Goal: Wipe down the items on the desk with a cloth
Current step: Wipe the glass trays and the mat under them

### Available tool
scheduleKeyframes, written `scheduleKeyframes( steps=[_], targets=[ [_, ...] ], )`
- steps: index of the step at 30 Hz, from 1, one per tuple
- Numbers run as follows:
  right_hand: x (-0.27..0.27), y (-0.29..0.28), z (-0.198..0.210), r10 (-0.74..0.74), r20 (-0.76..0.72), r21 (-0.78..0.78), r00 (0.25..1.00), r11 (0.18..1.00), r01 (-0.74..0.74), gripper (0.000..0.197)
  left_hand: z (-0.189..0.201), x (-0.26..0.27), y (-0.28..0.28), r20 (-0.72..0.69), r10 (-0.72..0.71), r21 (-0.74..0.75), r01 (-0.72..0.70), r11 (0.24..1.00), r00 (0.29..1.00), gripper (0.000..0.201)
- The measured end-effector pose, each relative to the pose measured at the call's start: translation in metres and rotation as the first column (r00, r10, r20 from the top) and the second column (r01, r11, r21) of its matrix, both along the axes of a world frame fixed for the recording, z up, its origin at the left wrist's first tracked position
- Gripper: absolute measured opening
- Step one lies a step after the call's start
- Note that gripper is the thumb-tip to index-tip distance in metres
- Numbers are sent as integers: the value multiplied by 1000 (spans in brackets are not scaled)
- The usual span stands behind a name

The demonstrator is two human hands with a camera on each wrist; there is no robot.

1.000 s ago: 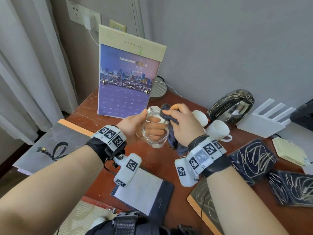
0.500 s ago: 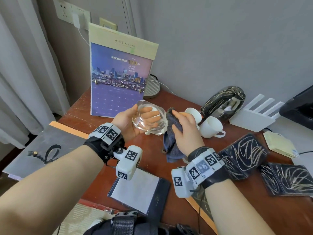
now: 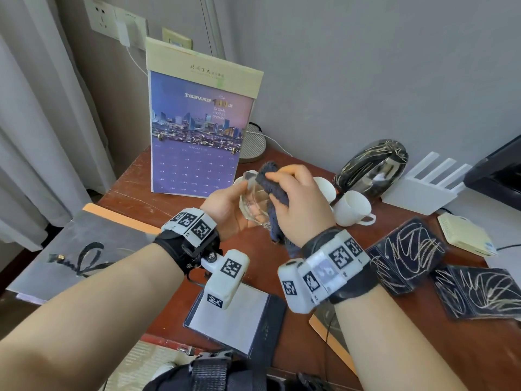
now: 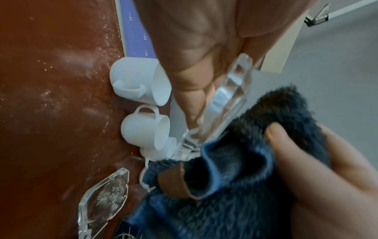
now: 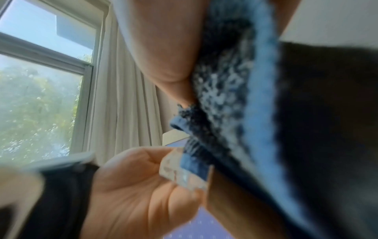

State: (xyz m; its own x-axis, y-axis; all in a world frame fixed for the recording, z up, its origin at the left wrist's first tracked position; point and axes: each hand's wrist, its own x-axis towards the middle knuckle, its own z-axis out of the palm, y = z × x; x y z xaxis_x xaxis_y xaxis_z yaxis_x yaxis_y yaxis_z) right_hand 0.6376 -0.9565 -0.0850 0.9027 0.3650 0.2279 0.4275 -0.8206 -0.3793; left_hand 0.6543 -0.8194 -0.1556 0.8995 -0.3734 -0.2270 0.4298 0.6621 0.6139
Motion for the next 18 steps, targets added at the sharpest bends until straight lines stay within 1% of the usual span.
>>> scheduleKeyframes(
  steps=[1,3,4,6,9,12,13,15,16,18],
  targets=[
    [2,5,3,-7,-5,-72,1000,997,6,41,0,0,-2,2,-2,3,2,1000,1000,38],
    [1,11,3,61,-7,-224,998,973,-61,42,0,0,-4,1,6,9,-6,1000,1000,38],
    [-1,11,1,103,-11,-260,995,960,-102,42,0,1,-3,-4,6,8,-6,1000,1000,38],
    [-7,6,-6,194,17,-284,981,941,-181,44,-2,1,-1,-14,-1,12,1,1000,1000,41],
    [-10,-7,-14,314,151,-307,937,916,-258,41,-6,-1,-1,-35,-30,12,30,999,999,42],
    [-13,-21,-20,403,178,-369,898,873,-319,37,-9,-2,-3,-78,-26,-5,25,1000,997,44],
    [-12,-28,-22,413,155,-372,898,866,-334,38,-8,-1,-3,-94,-17,-14,15,1000,995,45],
    [-9,-47,-29,390,99,-364,915,870,-332,51,-7,3,-3,-110,-13,-10,12,1000,994,45],
    [-9,-54,-30,357,42,-349,933,880,-321,54,-6,5,-3,-118,-10,3,10,1000,993,44],
    [-6,-66,-30,241,-31,-331,970,913,-238,48,-4,4,-2,-143,-9,39,15,999,990,42]
  ],
)
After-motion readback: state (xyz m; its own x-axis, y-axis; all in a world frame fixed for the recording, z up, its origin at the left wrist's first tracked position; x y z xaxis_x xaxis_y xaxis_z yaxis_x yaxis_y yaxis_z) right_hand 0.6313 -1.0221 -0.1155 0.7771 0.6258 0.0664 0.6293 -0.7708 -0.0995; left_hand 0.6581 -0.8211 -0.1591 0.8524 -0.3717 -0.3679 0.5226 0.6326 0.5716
